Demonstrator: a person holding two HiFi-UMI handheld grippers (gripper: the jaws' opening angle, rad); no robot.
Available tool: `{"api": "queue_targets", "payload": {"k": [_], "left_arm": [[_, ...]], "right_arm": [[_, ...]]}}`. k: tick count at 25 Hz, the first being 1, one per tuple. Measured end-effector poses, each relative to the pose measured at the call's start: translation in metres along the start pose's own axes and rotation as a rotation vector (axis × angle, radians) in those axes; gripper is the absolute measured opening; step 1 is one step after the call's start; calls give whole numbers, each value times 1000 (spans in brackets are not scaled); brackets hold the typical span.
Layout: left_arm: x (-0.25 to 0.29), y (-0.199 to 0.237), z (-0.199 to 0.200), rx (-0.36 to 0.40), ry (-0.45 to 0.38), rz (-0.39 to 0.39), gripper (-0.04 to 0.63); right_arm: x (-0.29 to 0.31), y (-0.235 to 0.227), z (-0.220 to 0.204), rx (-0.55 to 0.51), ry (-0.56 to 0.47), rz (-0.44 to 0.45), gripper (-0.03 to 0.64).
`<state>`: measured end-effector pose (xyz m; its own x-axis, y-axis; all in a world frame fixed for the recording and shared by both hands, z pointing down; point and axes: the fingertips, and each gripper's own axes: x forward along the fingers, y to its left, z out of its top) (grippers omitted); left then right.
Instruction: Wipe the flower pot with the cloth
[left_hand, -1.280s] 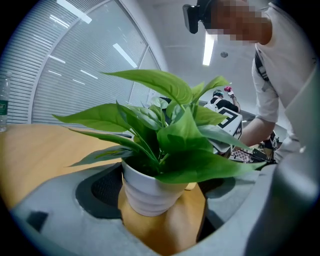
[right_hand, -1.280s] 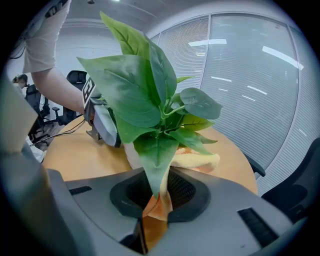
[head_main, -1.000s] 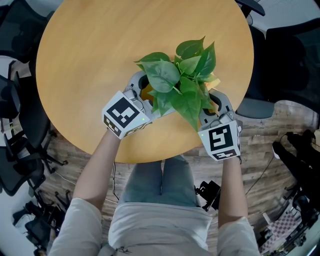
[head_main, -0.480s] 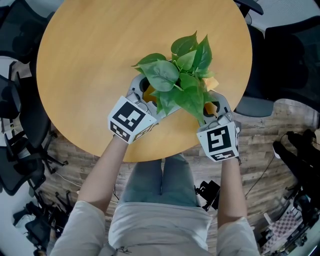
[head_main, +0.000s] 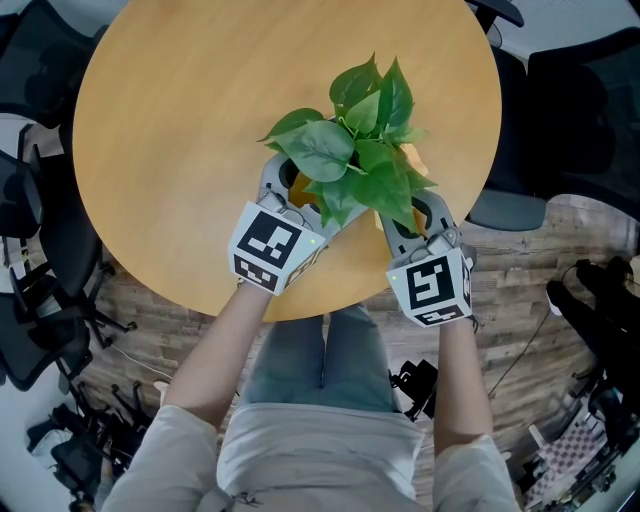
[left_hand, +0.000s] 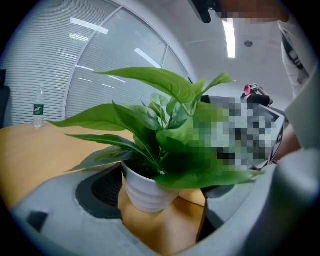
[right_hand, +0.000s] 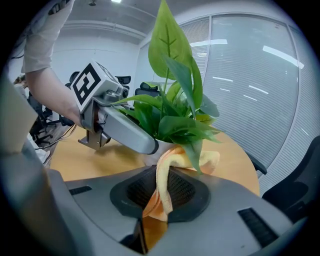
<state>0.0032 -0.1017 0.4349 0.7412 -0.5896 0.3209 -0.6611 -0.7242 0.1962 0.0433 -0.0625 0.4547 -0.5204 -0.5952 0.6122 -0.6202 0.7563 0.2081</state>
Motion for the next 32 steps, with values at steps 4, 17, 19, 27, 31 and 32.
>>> {"api": "queue_targets", "payload": {"k": [4,17,19,27,31,32], "left_arm": [[1,-1,0,-22,7,47,476],[1,-6,1,-59,1,57,477],[-2,-7,1,-42,2,7,477],[-20,4,-3,131,31,-215,479],[-17,6,4,188,19,-355,479],[-15,5,4,202,24,-384,479]], "right_arm": [[-3,3,-1,-2,-2,5,57],[-6,4,-1,3,-6,4,57],[-6,3,-2,23,-13,5,57],[-7,-1,-5,27,-12,1,57],[-5,-1,-6,19,-4,10,57],[-5,-1,-6,21,-5,9,57]]}}
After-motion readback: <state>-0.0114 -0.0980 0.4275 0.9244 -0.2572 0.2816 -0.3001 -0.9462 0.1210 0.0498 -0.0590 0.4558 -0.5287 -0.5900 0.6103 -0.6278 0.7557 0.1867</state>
